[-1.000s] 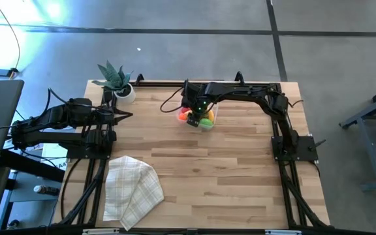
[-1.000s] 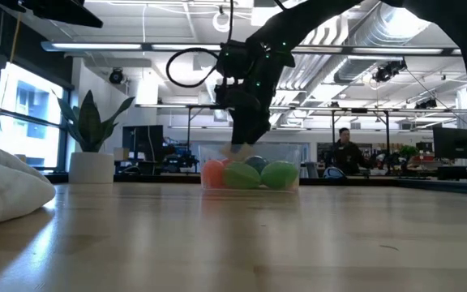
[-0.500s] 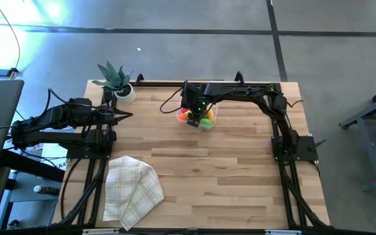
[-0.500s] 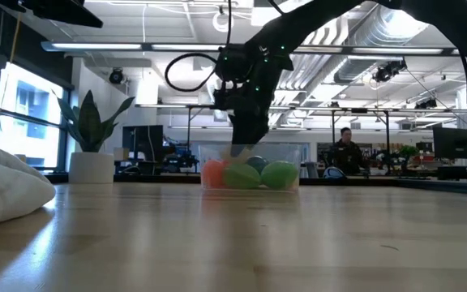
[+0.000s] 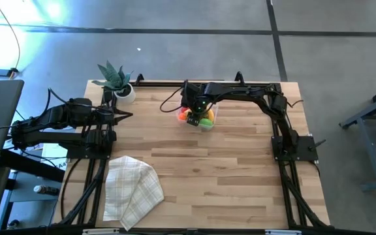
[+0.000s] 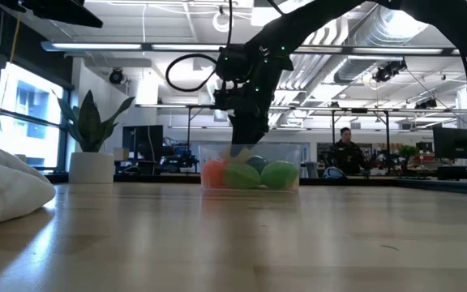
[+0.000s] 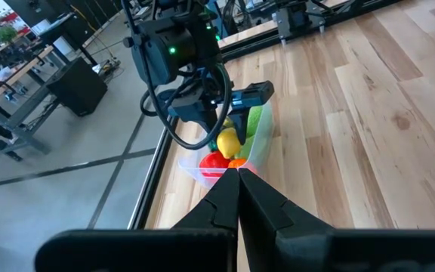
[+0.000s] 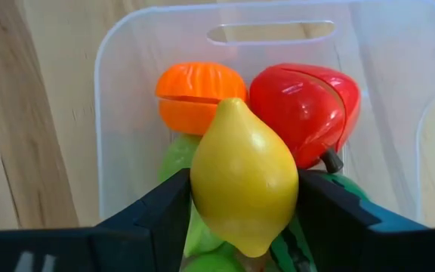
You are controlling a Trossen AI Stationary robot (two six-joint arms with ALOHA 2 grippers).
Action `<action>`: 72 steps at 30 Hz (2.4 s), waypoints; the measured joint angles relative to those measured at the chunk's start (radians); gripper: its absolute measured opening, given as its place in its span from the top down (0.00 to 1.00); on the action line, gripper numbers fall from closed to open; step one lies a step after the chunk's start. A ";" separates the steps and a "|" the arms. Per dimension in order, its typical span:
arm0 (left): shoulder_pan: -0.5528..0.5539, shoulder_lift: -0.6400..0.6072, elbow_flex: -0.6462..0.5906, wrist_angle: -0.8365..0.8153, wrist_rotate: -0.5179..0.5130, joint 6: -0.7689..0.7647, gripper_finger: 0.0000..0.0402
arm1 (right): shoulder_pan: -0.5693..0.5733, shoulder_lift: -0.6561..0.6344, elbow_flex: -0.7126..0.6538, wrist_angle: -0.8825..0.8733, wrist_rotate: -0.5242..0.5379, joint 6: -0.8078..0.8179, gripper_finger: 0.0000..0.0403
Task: Pick and placing Produce into tupperware
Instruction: Put the lemon into the transparent bin, then return to Home Position
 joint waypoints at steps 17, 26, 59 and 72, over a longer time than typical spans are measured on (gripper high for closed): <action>0.000 0.000 0.000 0.000 0.000 0.000 1.00 | 0.000 0.000 0.000 0.002 0.001 -0.011 0.39; 0.000 0.000 0.000 0.000 0.000 0.000 1.00 | 0.000 -0.027 0.000 0.008 -0.002 0.022 0.39; 0.000 0.000 0.000 0.000 0.000 0.000 1.00 | 0.140 -0.937 -0.066 -0.398 0.185 0.171 0.71; 0.000 0.000 0.000 0.000 0.000 0.000 1.00 | 0.145 -1.488 -0.834 0.465 -0.015 0.445 0.81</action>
